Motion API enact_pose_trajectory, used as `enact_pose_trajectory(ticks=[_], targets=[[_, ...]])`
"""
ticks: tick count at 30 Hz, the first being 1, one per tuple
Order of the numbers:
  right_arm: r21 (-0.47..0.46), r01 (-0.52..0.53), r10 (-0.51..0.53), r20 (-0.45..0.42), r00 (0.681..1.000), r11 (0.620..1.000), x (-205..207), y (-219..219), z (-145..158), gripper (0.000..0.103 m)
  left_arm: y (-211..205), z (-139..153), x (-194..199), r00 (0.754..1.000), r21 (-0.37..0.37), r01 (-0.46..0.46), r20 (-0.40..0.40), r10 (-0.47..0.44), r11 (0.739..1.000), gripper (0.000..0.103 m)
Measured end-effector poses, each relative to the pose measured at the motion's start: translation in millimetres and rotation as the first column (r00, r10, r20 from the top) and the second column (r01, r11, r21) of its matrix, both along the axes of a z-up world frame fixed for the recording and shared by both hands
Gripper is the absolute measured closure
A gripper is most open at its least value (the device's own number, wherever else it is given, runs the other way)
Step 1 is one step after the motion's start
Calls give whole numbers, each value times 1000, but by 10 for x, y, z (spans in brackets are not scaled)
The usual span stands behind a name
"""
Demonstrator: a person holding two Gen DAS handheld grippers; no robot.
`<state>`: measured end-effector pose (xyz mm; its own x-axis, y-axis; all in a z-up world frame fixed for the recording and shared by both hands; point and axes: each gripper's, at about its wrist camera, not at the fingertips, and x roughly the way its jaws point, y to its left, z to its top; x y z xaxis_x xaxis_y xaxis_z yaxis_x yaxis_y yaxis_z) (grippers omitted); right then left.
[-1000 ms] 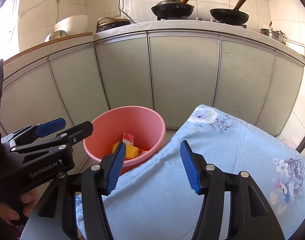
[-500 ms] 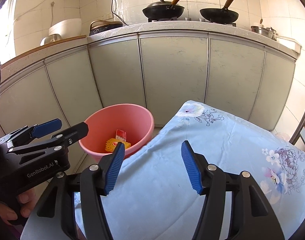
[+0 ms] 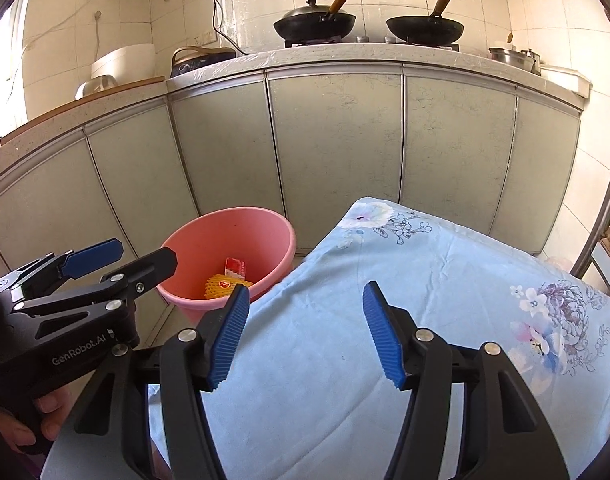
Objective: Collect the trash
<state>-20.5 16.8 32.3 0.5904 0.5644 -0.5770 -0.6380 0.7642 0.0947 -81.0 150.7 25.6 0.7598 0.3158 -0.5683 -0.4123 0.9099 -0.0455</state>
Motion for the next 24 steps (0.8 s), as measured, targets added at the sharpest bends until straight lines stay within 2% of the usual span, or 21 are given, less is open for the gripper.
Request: enact_pose_trajectory(ticks=[24], targets=[[16,55,-55,-7,998,998,-20,-281,1,43,-280,59,81,998,29,66,-9,-65,997,35]])
